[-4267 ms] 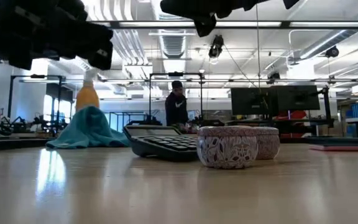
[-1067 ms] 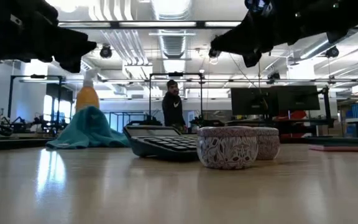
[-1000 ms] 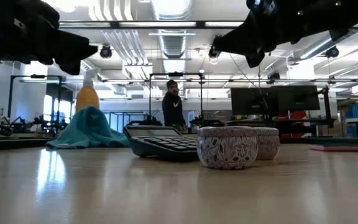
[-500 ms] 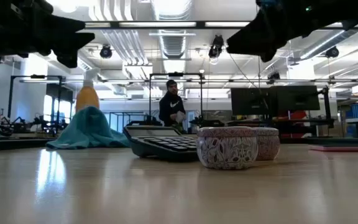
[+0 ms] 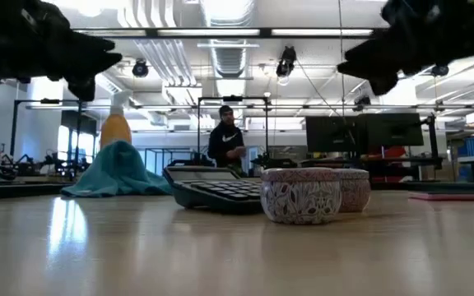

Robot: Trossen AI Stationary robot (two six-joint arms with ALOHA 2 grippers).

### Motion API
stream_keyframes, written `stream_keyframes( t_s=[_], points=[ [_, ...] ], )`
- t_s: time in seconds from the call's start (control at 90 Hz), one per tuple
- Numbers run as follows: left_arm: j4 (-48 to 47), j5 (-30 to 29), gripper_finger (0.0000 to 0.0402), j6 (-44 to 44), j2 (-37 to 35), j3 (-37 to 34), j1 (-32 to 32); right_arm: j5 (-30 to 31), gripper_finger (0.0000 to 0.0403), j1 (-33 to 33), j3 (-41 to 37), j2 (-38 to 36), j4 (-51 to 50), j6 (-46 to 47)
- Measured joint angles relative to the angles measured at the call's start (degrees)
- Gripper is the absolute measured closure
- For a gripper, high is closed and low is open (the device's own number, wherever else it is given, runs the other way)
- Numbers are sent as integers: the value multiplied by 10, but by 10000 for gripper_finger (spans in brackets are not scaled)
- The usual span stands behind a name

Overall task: Apply microfiber cloth
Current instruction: Return to Home Position

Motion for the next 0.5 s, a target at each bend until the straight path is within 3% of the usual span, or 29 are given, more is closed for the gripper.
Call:
stream_keyframes(
  t_s=[0.322, 0.5],
  points=[
    [-2, 0, 324, -3, -20, -13, -10, 3, 320, 0, -78, -167, -16, -23],
    [-21, 0, 327, -17, -23, -13, -28, 3, 350, 0, -115, -201, -21, -18]
  ],
)
